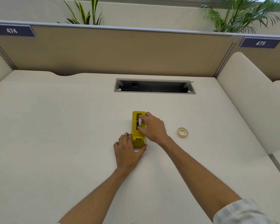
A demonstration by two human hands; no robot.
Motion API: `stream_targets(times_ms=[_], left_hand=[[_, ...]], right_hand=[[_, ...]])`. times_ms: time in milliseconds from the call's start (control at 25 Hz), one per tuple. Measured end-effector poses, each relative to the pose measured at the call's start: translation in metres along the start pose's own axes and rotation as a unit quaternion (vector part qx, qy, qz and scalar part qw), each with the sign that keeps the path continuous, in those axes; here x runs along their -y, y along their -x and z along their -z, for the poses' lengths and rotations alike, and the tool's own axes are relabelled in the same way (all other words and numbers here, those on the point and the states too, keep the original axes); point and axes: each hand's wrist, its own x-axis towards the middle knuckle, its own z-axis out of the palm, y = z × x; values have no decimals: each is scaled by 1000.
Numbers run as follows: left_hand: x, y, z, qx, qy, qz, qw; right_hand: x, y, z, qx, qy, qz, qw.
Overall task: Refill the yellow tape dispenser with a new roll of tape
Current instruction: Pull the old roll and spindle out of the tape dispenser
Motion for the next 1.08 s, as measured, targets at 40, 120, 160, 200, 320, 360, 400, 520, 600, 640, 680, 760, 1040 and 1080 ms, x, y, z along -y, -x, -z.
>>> stream_targets(times_ms=[40,120,160,200,320,360,400,520,600,640,680,760,1040,1080], left_hand=[[0,0,-1,0,1,0,1000],[0,1,-1,-1,3,2,1000],[1,1,-1,-1,4,2,1000],[1,0,-1,-2,5,2,1000],[0,1,-1,-4,7,2,1000],[0,1,-1,-5,6,2,1000],[0,1,-1,-5,6,2,1000],[0,1,-2,-6,10,3,1000],[0,0,-2,-5,10,4,1000],[0,0,-2,-4,10,4,1000],[0,1,-1,-4,10,5,1000],[0,1,-1,-4,8,5,1000],[0,0,-1,0,6,6,1000],[0,0,-1,0,8,5,1000]], right_hand=[[0,-1,0,0,1,1,1000],[-1,-2,-1,-1,3,2,1000],[-1,-3,-1,-2,5,2,1000],[-1,-4,-2,-2,7,3,1000],[-1,-6,-3,-4,11,2,1000],[-1,-6,-4,-5,12,2,1000],[-1,-6,-4,-5,12,2,1000],[0,-8,-5,-6,17,5,1000],[1,-9,-5,-4,25,8,1000],[1,-9,-5,-4,30,9,1000],[1,-9,-5,-3,34,11,999],[2,-11,-5,-1,39,14,999],[5,-16,-4,3,57,11,998],[5,-17,-4,3,60,10,998]])
